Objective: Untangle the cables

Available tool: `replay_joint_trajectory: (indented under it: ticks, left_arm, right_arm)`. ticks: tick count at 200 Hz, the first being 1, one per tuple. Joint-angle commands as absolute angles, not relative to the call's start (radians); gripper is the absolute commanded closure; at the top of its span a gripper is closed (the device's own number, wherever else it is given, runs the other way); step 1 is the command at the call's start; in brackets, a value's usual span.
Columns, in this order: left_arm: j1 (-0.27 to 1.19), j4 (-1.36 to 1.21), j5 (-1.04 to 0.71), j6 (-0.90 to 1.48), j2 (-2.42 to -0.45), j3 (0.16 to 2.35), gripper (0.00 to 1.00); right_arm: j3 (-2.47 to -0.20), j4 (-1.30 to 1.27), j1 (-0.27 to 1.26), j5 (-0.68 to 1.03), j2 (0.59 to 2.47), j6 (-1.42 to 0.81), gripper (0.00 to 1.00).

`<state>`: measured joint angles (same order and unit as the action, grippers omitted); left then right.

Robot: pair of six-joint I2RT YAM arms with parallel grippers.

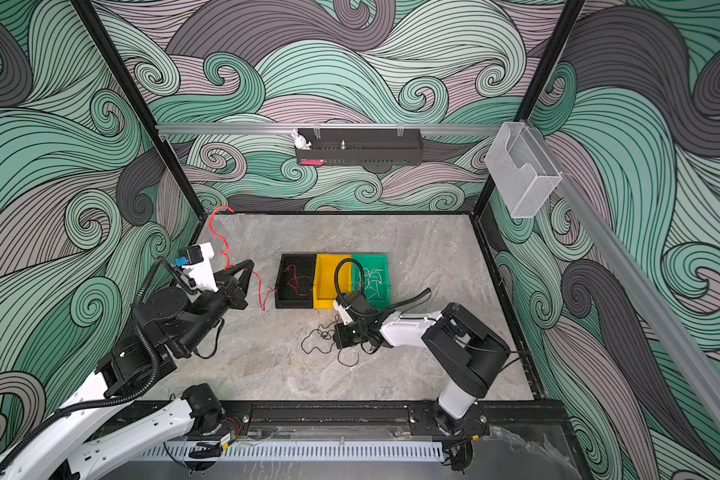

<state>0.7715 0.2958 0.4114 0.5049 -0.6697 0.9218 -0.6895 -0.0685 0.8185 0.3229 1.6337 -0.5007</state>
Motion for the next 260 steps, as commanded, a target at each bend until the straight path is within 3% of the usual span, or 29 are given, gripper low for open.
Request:
replay_joint_trajectory:
  ticks: [1, 75, 153, 223, 260]
  left_arm:
    - [0.746, 0.308, 0.427, 0.495, -0.700, 0.943, 1.00]
    - [0.558, 0.186, 0.186, 0.566, -0.874, 0.908, 1.00]
    - [0.461, 0.029, 0.029, 0.597, -1.114, 0.936, 1.00]
    - [0.436, -0.170, 0.034, 0.474, -1.324, 0.916, 1.00]
    - [0.420, -0.155, 0.017, 0.399, -1.415, 0.953, 1.00]
  right_arm:
    - [-0.695, 0.000, 0.813, 0.340, 1.557, -0.472, 0.95]
    - [-0.692, 0.129, 0.811, 0.326, 1.243, -0.445, 0.70]
    - [-0.621, 0.194, 0.790, 0.262, 1.026, -0.434, 0.66]
    - [-0.601, 0.205, 0.769, 0.259, 0.964, -0.429, 0.65]
    - [-0.634, 0.184, 0.759, 0.268, 0.958, -0.417, 0.63]
